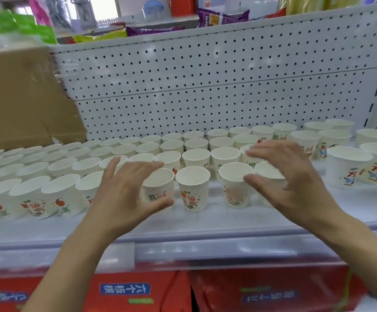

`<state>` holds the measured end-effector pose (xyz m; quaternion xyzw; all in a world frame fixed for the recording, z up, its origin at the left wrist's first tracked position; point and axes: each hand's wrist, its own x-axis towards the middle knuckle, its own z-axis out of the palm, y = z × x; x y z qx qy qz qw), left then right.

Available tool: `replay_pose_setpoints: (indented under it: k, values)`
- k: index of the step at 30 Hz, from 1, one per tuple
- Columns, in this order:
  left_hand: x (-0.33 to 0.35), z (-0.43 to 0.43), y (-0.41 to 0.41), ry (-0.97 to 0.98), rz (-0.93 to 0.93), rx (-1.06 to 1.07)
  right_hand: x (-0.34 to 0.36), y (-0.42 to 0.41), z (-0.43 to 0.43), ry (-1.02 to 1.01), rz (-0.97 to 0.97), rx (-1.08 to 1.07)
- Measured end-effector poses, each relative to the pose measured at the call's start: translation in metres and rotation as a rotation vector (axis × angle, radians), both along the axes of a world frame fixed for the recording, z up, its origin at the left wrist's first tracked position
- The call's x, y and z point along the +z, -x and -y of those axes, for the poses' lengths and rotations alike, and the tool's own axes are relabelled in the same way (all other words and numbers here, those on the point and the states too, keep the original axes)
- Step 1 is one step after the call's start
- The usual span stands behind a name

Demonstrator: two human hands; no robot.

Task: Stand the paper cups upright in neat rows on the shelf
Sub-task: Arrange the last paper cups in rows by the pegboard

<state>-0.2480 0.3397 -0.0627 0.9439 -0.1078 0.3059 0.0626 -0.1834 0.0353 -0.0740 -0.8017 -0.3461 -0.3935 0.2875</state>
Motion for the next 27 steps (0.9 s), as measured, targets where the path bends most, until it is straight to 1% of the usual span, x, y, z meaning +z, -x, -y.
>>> replay_pose_setpoints:
  k: [1,3,5,7,10,16,20,23,25,27]
  values:
    - [-0.004,-0.007,0.004,-0.015,-0.012,-0.005,0.002,0.0,-0.011,0.062,0.038,0.029]
    - [-0.011,-0.015,0.006,-0.038,-0.02,-0.008,0.003,-0.002,-0.035,0.184,0.055,0.082]
    - [-0.015,-0.016,0.003,-0.022,0.023,-0.017,0.002,-0.006,-0.056,0.294,0.035,0.117]
    - [-0.016,-0.013,-0.001,0.011,0.064,-0.037,0.003,-0.01,-0.07,0.363,0.003,0.124]
    - [-0.016,-0.008,-0.008,0.027,0.056,-0.064,0.007,-0.015,-0.078,0.42,-0.025,0.112]
    - [-0.006,0.0,-0.014,0.079,-0.081,-0.027,0.013,-0.021,-0.075,0.452,-0.097,0.097]
    - [0.0,0.001,-0.013,0.054,-0.141,0.0,0.012,-0.022,-0.073,0.442,-0.113,0.104]
    - [0.0,0.0,-0.012,0.058,-0.13,-0.005,0.014,-0.021,-0.067,0.394,-0.125,0.117]
    - [0.001,0.002,-0.012,0.066,-0.066,-0.033,0.02,-0.017,-0.052,0.267,-0.126,0.109]
    - [0.005,0.011,-0.014,0.096,0.022,-0.066,0.027,-0.011,-0.027,0.041,-0.175,0.081]
